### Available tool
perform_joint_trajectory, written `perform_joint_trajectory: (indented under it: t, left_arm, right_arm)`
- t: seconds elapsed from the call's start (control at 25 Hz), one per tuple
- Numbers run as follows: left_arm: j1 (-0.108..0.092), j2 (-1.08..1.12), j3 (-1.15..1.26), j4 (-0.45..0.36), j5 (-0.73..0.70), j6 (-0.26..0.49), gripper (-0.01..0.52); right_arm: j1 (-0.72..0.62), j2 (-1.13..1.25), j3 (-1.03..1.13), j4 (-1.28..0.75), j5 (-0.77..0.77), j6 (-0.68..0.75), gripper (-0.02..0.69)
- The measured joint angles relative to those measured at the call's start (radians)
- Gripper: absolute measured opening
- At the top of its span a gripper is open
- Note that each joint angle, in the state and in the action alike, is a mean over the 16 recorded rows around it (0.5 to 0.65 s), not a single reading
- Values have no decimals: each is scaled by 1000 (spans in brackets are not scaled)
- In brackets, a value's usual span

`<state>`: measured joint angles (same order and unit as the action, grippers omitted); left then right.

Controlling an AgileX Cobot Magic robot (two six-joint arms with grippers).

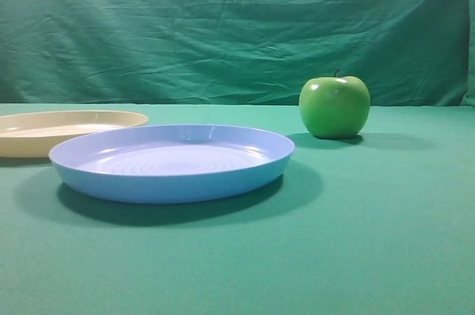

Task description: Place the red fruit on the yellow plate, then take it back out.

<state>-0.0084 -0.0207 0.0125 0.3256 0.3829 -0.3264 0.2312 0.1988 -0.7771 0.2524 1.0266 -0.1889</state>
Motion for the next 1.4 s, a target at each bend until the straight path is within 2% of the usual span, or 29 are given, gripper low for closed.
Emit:
perform_joint_trajectory:
  t: [0.2, 0.44, 1.0, 1.4]
  left_arm:
    - [0, 0, 0, 0, 0, 0, 0]
    - [0, 0, 0, 0, 0, 0, 0]
    - [0, 0, 0, 0, 0, 0, 0]
    - [0, 0, 0, 0, 0, 0, 0]
  right_arm:
    - [-11, -42, 30, -63, -14, 79, 0]
    - [-48, -101, 137, -135, -130, 155, 0]
    - [-129, -210, 592, -217, -483, 142, 0]
    - [-131, -211, 783, -226, -626, 142, 0]
